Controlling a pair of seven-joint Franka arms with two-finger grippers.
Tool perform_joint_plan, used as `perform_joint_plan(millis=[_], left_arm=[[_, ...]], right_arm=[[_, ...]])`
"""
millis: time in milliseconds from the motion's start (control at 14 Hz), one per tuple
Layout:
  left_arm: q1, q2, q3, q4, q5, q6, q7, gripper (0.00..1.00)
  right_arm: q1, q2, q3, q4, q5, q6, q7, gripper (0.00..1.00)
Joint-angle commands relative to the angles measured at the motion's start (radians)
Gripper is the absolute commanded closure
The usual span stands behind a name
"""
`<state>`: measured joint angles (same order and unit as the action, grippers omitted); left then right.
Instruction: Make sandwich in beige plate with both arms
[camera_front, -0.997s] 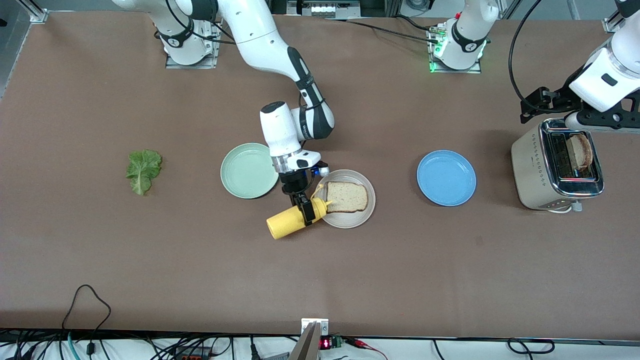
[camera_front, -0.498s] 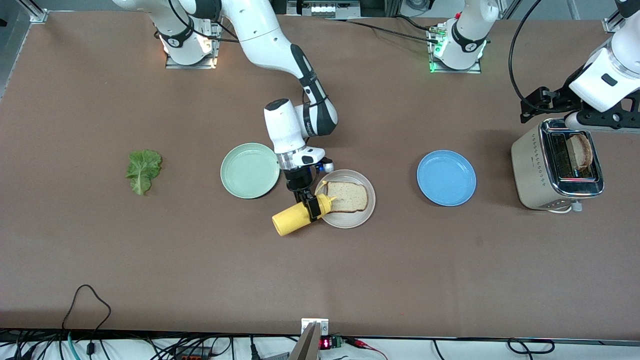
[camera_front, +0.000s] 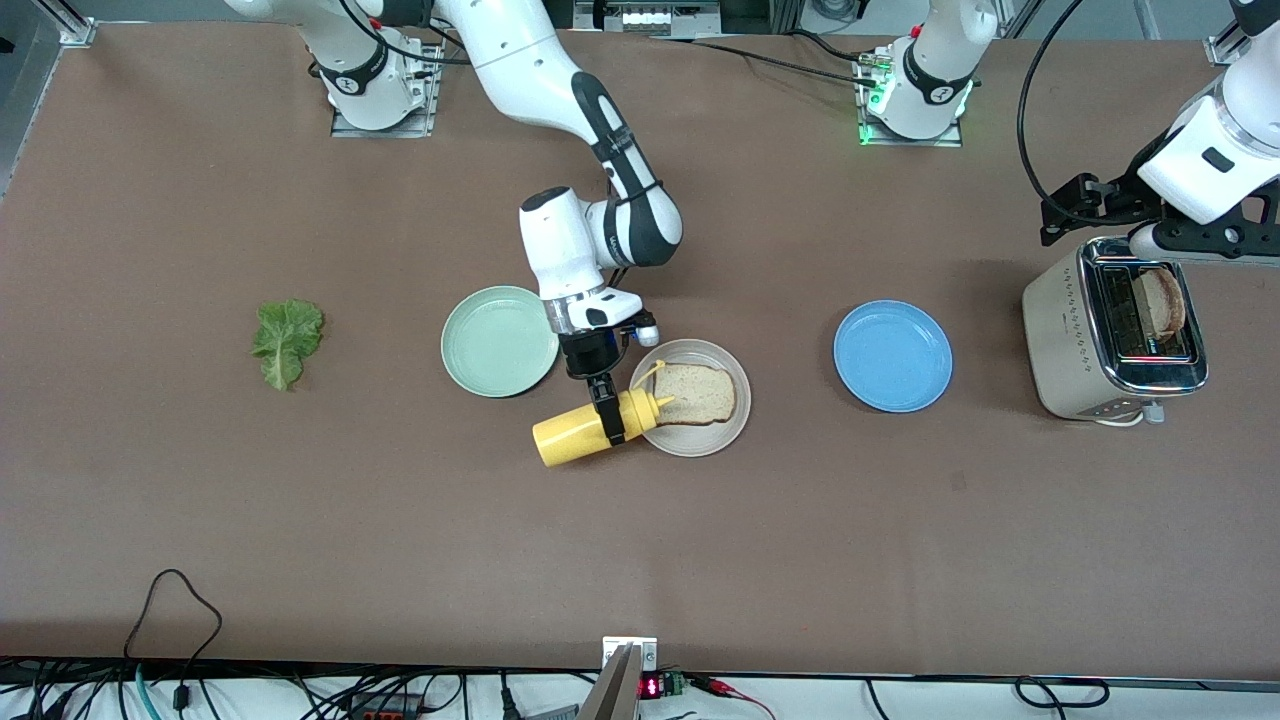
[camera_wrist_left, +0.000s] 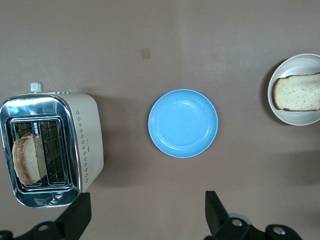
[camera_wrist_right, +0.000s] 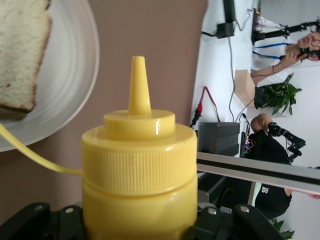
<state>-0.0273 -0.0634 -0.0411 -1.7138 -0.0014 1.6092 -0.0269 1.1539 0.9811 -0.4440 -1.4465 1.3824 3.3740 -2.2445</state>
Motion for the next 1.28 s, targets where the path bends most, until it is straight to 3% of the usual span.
perform_joint_plan(millis=[0,498,926,1211], left_arm=[[0.001,0.013,0.003,0.031,-0.011,-0.023,-0.001,0.0],[0.003,0.013,0.003,0.031,-0.011,-0.023,-0.001,0.0],[0.003,0.014,0.003,0.031,-0.011,-0.023,-0.001,0.0],[0.003,0.013,0.003,0.033,-0.011,-0.023,0.001,0.0]], right_arm=[[-0.025,-0.1,0.028,-0.012,0.151,0.004,-0.156,0.63],[-0.209,-0.352,0.027,-0.173,0.17,-0.365,-0.095,0.63],[-0.41,-0.479,0.022,-0.259,0.167,-0.767,-0.015,0.62],[-0.528,-0.507,0.021,-0.304,0.158,-1.036,0.02,0.62]])
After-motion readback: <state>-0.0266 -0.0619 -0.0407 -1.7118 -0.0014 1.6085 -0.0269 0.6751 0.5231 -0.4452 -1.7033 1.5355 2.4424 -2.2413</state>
